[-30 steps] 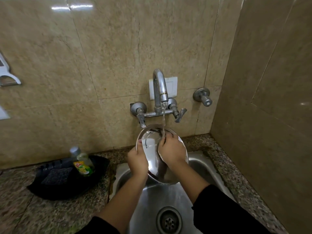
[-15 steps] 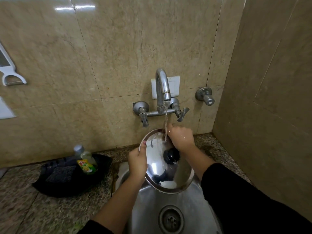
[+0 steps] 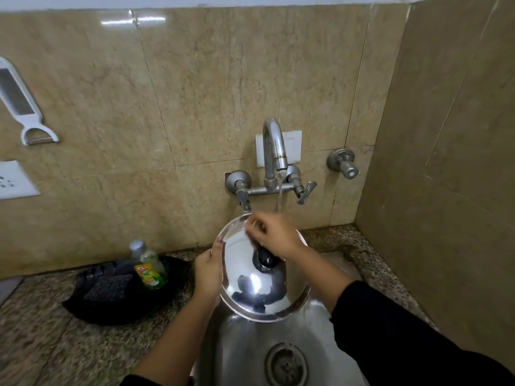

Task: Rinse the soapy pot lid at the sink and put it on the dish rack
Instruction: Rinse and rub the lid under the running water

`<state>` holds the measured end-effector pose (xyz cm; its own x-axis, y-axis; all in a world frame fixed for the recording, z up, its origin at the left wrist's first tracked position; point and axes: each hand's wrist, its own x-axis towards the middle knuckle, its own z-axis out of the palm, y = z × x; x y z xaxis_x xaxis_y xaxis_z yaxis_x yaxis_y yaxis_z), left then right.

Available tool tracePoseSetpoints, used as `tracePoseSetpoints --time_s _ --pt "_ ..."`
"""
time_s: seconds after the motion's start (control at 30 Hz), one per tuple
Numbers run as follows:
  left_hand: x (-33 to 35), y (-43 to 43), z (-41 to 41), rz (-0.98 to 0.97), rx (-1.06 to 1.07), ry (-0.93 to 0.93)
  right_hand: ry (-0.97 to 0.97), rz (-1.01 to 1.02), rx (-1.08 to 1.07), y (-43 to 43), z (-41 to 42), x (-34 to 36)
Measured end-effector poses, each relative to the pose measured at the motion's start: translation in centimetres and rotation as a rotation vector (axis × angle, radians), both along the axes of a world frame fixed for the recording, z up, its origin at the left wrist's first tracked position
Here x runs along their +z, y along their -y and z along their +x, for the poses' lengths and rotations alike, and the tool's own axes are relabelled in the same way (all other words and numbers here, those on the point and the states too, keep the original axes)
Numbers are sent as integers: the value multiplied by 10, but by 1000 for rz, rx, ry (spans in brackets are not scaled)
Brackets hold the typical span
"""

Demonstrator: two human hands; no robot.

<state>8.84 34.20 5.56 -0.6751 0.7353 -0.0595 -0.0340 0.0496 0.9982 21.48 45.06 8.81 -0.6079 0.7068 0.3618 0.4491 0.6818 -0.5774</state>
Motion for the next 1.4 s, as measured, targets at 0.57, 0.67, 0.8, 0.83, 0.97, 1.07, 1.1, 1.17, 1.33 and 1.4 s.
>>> tracePoseSetpoints --time_s 0.57,0.67,0.8,0.83,0.97,1.07,1.1,1.17,1.33,1.4 --pt "-2 -7 -5 34 -129 -8 -34 2 -85 -42 37 -14" --pt "1 -12 -5 31 -177 -61 72 13 -11 -28 27 -4" --pt "-4 -11 7 21 -142 -88 138 190 71 -13 5 -3" --pt "-8 -8 8 36 -102 -27 65 129 -36 -15 9 -7" --pt "-15 3 5 39 -107 106 -291 -349 -223 -20 35 -23" --pt "-9 -1 -3 -79 -267 -137 -128 -339 -74 -13 32 -18" --pt "-8 -3 -5 -94 -284 -174 -69 -330 -27 -10 28 -17" --pt "-7 -3 -6 -58 -275 -131 -22 -283 -30 -4 23 -15" --pt "-23 13 -4 -56 -114 -43 95 -53 -260 30 42 -71" --pt "-28 20 -7 -98 -75 0 140 -6 -200 52 52 -96"
